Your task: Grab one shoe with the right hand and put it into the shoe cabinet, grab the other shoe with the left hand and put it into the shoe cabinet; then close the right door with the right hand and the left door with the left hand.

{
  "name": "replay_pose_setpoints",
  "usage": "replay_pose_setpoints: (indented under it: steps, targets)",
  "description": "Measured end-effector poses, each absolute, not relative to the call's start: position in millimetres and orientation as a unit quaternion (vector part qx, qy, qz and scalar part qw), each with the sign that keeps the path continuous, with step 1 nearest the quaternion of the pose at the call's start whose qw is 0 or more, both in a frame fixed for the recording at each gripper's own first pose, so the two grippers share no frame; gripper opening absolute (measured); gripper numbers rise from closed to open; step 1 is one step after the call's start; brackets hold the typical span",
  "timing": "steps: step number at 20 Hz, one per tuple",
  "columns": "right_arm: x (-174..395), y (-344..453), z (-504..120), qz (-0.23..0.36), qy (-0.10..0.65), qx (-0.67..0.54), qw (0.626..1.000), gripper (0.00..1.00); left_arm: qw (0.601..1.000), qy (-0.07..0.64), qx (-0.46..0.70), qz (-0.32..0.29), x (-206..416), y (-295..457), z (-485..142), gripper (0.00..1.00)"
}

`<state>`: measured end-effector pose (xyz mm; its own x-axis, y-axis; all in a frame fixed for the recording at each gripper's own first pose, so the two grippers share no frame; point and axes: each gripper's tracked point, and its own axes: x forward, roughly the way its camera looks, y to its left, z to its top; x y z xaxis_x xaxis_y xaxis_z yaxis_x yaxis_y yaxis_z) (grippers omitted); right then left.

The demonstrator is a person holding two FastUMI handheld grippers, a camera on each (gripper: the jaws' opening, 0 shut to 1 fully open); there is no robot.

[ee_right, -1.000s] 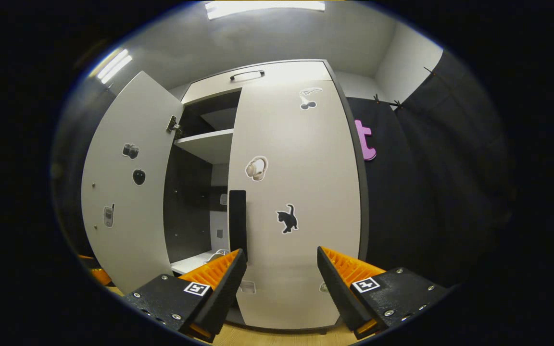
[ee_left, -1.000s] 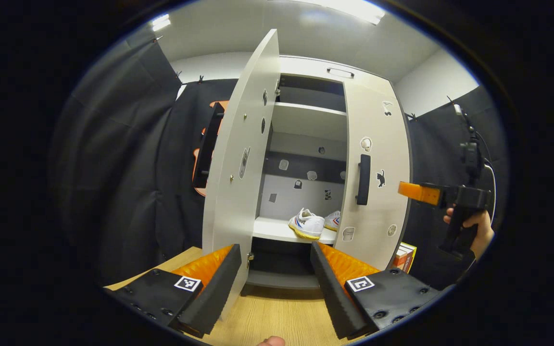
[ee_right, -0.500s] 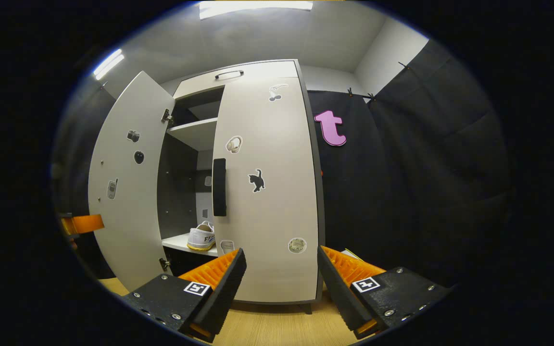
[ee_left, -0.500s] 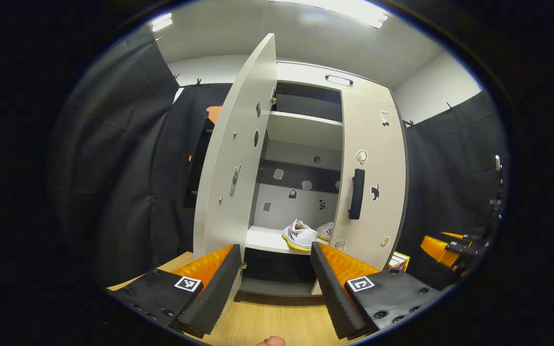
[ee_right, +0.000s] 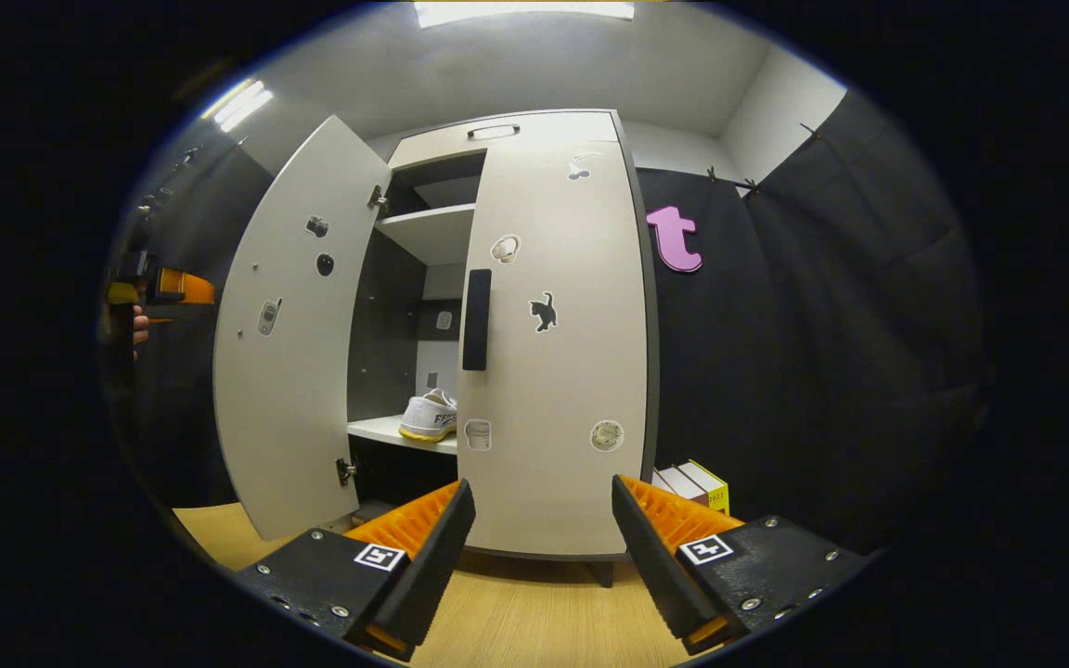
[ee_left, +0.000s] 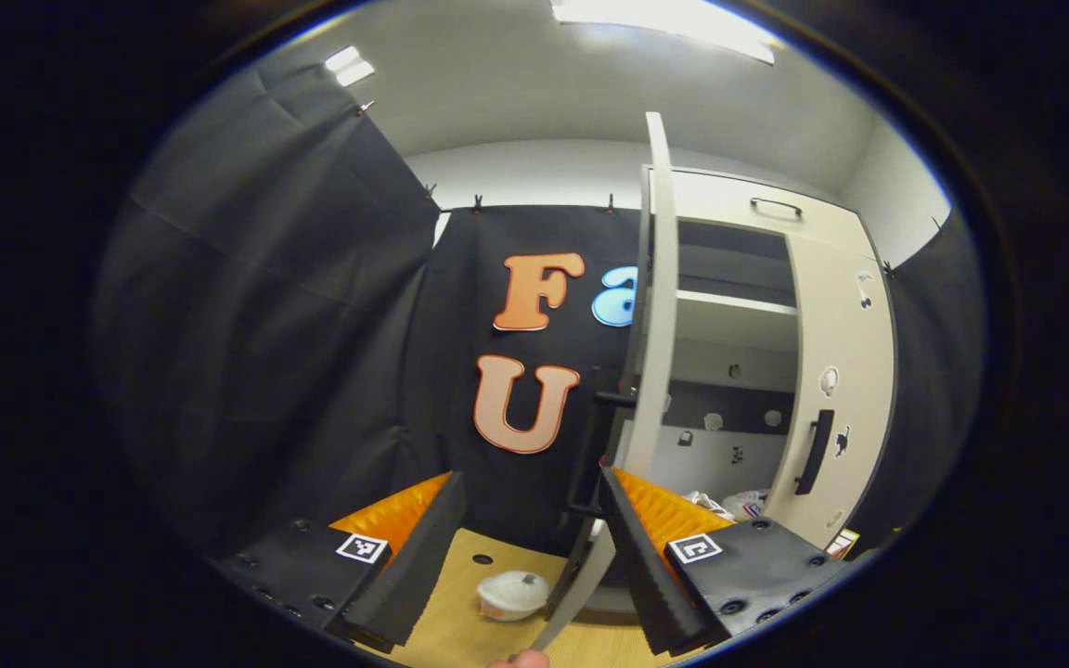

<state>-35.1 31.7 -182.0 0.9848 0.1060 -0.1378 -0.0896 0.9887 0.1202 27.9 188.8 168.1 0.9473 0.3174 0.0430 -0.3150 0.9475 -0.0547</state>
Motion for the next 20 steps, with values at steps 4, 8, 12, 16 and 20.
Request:
replay_pose_setpoints:
  steps: [4,8,12,16,20]
  targets:
    - [-36,29,-176,0.051,0.065,0.041,0.996,0.92,0.984,-0.003,-0.015,0.178,63,225,157,0.89]
    - [-34,21,-174,0.044,0.065,0.033,0.996,0.92,0.986,-0.004,-0.012,0.163,77,224,155,0.94]
    - [-32,22,-171,0.044,0.063,0.029,0.997,0.92,0.988,0.003,0.003,0.155,79,214,157,0.94]
    - [-31,29,-165,0.060,0.056,0.026,0.996,0.92,0.991,0.006,0.006,0.133,78,196,157,0.94]
    - [-33,30,-163,0.065,0.055,0.030,0.996,0.92,0.995,0.009,-0.010,0.097,78,161,154,0.89]
